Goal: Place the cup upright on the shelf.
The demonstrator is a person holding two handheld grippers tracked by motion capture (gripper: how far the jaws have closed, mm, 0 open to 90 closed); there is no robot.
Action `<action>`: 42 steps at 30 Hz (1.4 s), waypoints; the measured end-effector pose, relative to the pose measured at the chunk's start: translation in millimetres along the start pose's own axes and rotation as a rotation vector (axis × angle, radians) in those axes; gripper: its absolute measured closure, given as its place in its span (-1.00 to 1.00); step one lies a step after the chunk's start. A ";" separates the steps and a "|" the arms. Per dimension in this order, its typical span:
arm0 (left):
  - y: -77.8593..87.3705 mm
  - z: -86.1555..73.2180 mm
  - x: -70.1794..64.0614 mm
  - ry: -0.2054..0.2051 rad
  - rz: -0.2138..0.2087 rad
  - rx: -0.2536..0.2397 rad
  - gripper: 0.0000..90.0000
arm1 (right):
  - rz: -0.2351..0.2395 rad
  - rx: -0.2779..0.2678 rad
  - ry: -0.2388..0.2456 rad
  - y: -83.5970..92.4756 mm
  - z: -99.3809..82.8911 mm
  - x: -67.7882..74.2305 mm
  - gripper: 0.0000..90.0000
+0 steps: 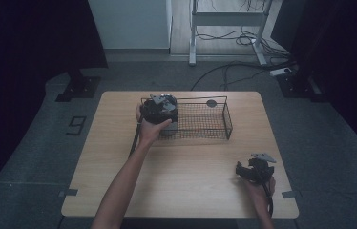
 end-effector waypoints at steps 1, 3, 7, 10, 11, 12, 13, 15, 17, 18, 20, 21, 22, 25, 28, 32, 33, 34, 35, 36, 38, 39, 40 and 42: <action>2.5 1.9 -0.9 0.002 -0.004 -0.007 -1.00 | 0.000 0.000 0.000 0.0 0.0 0.0 -0.73; 7.6 4.4 -2.1 0.003 -0.013 -0.012 -1.00 | 0.000 0.000 0.000 0.0 0.0 0.0 -0.73; 15.6 5.6 -5.8 0.006 -0.028 -0.020 -1.00 | 0.000 -0.001 0.000 0.0 0.0 0.1 -0.73; 20.2 2.0 -6.7 0.002 -0.034 -0.016 -1.00 | 0.000 0.000 0.001 0.0 0.0 0.1 -0.73; 21.2 0.3 -6.3 0.004 -0.035 -0.013 -1.00 | 0.001 -0.001 0.001 0.0 0.0 0.1 -0.73; 22.1 -1.4 -5.6 0.006 -0.035 -0.010 -1.00 | 0.001 -0.001 0.001 0.0 0.0 0.1 -0.73; 23.3 -2.8 -4.8 0.007 -0.036 -0.009 -1.00 | 0.001 -0.001 0.001 0.0 0.1 0.1 -0.73; 25.7 -4.6 -3.1 0.009 -0.038 -0.007 -1.00 | 0.001 -0.001 0.001 0.1 0.1 0.2 -0.73; 28.5 -5.8 -1.8 0.006 -0.038 -0.008 -1.00 | 0.001 -0.001 0.001 0.1 0.1 0.2 -0.72; 30.2 -6.1 -1.2 0.002 -0.038 -0.009 -1.00 | 0.001 -0.001 0.001 0.1 0.1 0.2 -0.72; 33.5 -6.3 -0.2 0.004 -0.036 -0.014 -0.99 | 0.001 -0.001 0.001 0.1 0.1 0.2 -0.72; 35.0 -6.5 0.3 0.004 -0.037 -0.015 -0.99 | 0.001 -0.001 0.001 0.1 0.1 0.2 -0.72; 36.4 -6.9 0.6 0.005 -0.037 -0.016 -0.99 | 0.001 -0.001 0.001 0.1 0.1 0.2 -0.72; 40.9 -8.9 0.0 0.008 -0.048 -0.019 -0.98 | 0.001 -0.002 0.001 0.1 0.1 0.2 -0.72; 46.4 -11.8 -1.2 0.003 -0.062 -0.021 -0.98 | 0.001 -0.002 0.001 0.1 0.1 0.2 -0.72; 53.1 -18.9 -2.8 -0.009 -0.074 -0.008 -0.98 | 0.002 -0.002 0.001 0.1 0.1 0.3 -0.72; 54.7 -20.6 -3.1 -0.013 -0.077 -0.002 -0.98 | 0.002 -0.003 0.004 0.0 0.2 0.1 -0.72; 56.4 -21.9 -3.4 -0.017 -0.080 -0.003 -0.98 | 0.002 -0.004 0.003 -0.1 0.3 0.2 -0.72; 58.3 -23.3 -3.7 -0.019 -0.084 -0.001 -0.98 | 0.002 -0.004 0.003 -0.1 0.3 0.2 -0.72; 60.3 -24.6 -3.9 -0.020 -0.088 -0.001 -0.97 | 0.002 -0.004 0.003 -0.1 0.3 0.2 -0.72; 64.7 -27.0 -4.5 -0.025 -0.096 0.000 -0.97 | 0.001 -0.003 0.001 0.0 0.2 0.3 -0.72; 67.5 -28.4 -5.0 -0.026 -0.102 -0.001 -0.97 | 0.002 -0.004 0.002 -0.1 0.3 0.2 -0.72; 69.3 -29.1 -5.3 -0.028 -0.106 -0.002 -0.97 | 0.001 -0.004 0.002 -0.1 0.3 0.2 -0.72; 74.6 -31.4 -5.6 -0.034 -0.113 -0.004 -0.97 | 0.001 -0.005 0.001 -0.1 0.3 0.3 -0.72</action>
Point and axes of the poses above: each handheld gripper's, and its own axes: y roughly backward along the jaws, z roughly out of its top, x roughly to its left, the point moved 9 cm from there along -y, roughly forward along the jaws, and after that the axes turned 7 degrees about -x, right-handed, at the moved point
